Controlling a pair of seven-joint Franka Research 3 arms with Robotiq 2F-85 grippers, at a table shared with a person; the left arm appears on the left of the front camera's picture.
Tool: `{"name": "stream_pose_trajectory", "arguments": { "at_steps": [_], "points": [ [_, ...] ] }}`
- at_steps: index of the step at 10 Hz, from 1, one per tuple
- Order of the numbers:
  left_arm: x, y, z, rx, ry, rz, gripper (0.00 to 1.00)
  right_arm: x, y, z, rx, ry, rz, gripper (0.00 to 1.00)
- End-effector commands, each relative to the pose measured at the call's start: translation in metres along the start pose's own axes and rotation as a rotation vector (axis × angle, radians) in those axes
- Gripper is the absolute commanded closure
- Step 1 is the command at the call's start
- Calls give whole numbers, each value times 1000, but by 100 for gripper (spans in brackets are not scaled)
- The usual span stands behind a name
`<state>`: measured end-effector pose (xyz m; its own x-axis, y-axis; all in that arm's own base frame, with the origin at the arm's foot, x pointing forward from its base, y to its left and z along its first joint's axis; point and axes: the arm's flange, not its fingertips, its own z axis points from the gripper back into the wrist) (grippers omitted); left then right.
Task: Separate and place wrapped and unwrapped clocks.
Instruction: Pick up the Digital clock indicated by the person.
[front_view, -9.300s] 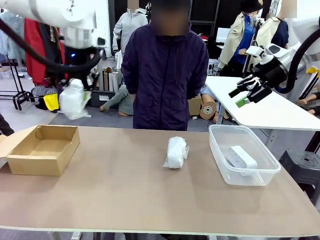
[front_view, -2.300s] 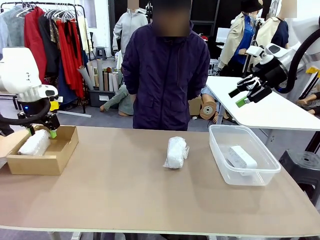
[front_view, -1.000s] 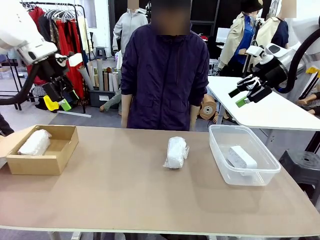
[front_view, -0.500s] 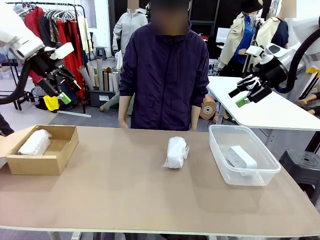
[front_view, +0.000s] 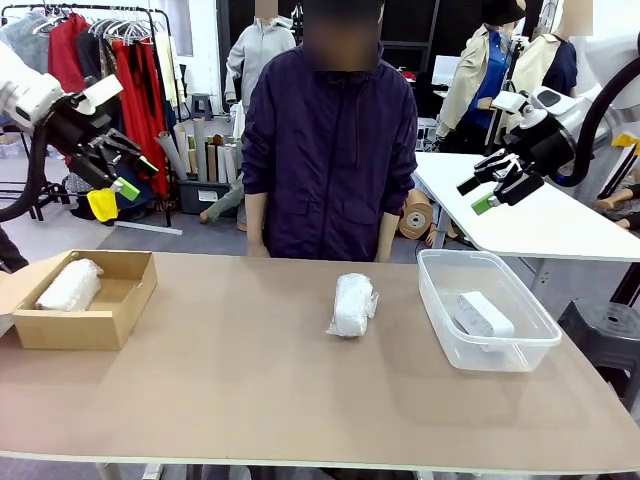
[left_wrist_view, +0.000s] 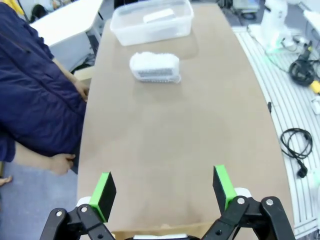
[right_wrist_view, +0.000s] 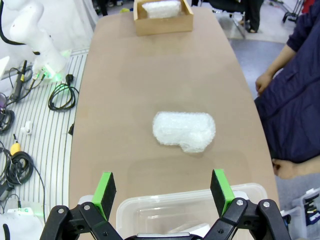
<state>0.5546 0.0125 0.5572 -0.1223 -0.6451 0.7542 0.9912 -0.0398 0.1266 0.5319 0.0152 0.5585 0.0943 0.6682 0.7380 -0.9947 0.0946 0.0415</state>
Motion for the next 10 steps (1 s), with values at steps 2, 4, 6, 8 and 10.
{"name": "stream_pose_trajectory", "arguments": {
  "at_steps": [2,4,6,8,10],
  "points": [
    [0,0,0,0,0,0,0,2,0,1,3,-2,3,0],
    [0,0,0,0,0,0,0,2,0,1,3,-2,3,0],
    [0,0,0,0,0,0,0,2,0,1,3,-2,3,0],
    [0,0,0,0,0,0,0,2,0,1,3,-2,3,0],
    [0,0,0,0,0,0,0,2,0,1,3,-2,3,0]
  ]
}}
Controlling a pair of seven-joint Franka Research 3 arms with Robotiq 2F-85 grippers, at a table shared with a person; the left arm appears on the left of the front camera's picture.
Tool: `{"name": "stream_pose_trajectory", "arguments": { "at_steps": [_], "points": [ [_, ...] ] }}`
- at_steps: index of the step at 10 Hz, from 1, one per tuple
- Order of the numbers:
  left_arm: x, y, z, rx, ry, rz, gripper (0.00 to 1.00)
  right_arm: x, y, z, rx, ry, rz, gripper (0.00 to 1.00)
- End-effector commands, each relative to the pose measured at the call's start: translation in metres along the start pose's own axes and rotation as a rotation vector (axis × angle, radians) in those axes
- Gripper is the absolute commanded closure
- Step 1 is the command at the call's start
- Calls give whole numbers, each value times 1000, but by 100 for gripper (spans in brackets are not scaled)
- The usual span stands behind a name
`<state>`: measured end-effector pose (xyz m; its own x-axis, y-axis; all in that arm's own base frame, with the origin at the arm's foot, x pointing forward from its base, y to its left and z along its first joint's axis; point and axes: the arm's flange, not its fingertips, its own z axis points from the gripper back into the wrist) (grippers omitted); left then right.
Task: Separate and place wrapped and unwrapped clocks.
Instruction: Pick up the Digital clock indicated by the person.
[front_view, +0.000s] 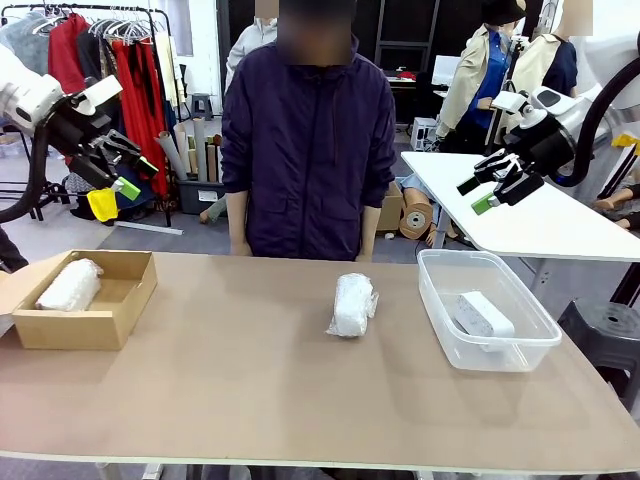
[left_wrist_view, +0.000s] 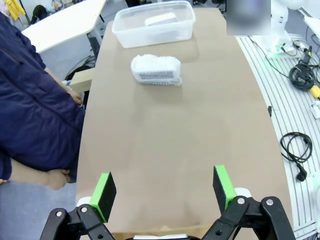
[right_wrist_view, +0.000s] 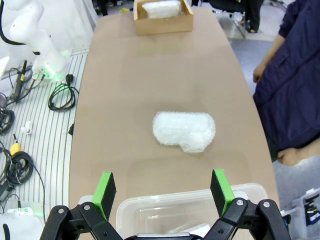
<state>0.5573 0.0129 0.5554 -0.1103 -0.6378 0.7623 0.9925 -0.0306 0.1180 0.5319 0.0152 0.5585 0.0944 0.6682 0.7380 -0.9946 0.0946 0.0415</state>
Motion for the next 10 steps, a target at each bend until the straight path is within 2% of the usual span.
{"name": "stream_pose_trajectory", "arguments": {
  "at_steps": [1,10],
  "points": [
    [2,-2,1,-1,10,-13,0,2,0,1,3,-2,3,0],
    [2,-2,1,-1,10,-13,0,2,0,1,3,-2,3,0]
  ]
}}
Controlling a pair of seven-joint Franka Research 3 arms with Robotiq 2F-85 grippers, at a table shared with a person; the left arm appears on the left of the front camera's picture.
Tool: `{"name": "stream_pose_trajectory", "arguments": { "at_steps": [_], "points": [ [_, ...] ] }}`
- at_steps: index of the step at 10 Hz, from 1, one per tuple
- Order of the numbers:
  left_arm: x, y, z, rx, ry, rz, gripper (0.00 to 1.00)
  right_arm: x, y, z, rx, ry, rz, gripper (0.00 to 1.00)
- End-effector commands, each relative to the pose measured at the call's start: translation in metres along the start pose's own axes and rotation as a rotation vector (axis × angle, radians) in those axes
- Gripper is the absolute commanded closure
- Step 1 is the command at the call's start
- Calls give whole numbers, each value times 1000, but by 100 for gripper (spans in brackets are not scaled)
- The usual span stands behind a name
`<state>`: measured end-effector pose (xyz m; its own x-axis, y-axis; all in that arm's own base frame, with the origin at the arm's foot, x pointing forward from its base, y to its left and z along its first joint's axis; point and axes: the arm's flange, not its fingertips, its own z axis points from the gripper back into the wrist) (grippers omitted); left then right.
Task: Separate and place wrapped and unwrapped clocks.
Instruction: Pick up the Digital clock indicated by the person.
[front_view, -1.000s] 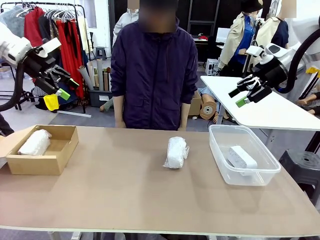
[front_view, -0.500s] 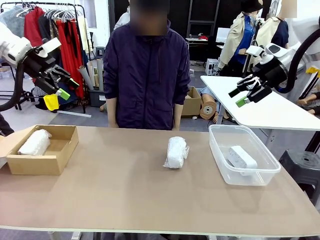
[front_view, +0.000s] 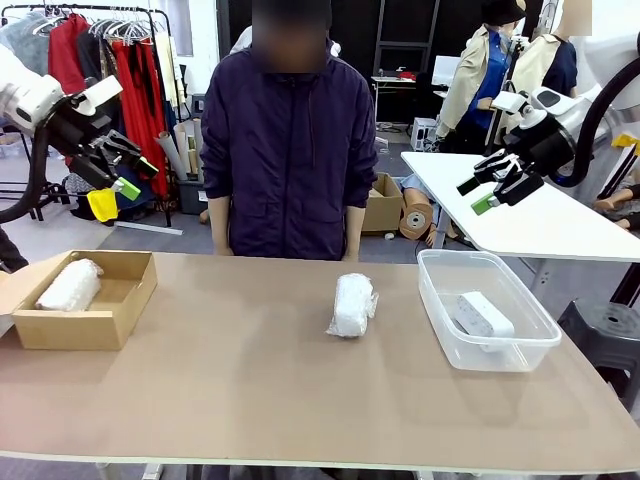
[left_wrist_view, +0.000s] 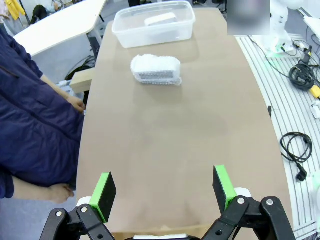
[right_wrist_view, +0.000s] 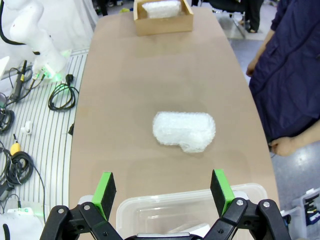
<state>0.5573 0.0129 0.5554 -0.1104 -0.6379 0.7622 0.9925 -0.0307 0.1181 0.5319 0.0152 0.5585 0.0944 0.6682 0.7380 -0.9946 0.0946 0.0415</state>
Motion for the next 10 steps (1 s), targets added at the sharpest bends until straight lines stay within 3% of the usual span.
{"name": "stream_pose_trajectory", "arguments": {
  "at_steps": [1,10],
  "points": [
    [2,-2,1,-1,10,-13,0,2,0,1,3,-2,3,0],
    [2,-2,1,-1,10,-13,0,2,0,1,3,-2,3,0]
  ]
}}
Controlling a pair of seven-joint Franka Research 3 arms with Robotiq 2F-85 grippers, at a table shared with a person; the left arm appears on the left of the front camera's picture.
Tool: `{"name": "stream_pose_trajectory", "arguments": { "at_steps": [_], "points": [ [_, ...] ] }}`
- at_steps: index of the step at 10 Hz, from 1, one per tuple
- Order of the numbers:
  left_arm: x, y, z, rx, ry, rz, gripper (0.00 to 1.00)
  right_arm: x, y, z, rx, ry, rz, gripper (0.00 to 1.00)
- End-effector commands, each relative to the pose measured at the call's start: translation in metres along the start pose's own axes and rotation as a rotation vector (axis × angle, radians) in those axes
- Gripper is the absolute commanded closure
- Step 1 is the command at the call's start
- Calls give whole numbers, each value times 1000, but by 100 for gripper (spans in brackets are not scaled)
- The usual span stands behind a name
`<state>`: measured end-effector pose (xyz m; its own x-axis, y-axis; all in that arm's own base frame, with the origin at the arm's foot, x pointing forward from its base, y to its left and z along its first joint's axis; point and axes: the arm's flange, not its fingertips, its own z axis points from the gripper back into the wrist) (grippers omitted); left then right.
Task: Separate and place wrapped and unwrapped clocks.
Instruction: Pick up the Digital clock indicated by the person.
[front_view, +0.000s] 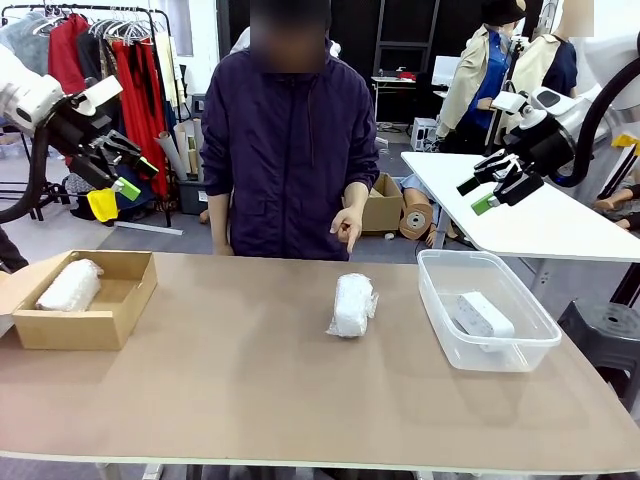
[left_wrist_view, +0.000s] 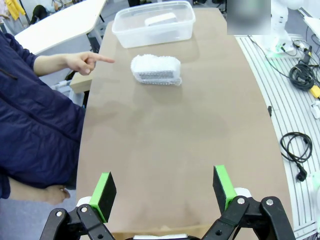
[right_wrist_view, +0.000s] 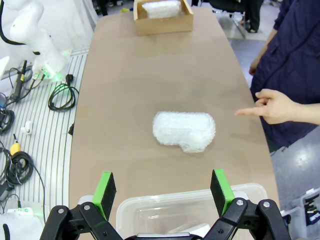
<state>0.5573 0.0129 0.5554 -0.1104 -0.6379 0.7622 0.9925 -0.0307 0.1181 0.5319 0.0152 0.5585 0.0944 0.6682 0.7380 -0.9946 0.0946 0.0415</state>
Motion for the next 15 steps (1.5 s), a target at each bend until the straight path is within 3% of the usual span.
{"name": "stream_pose_trajectory", "arguments": {
  "at_steps": [1,12,15],
  "points": [
    [2,-2,1,-1,10,-12,0,2,0,1,3,-2,3,0],
    [0,0,0,0,0,0,0,2,0,1,3,-2,3,0],
    [0,-2,-32,55,101,105,0,2,0,1,3,-2,3,0]
  ]
}}
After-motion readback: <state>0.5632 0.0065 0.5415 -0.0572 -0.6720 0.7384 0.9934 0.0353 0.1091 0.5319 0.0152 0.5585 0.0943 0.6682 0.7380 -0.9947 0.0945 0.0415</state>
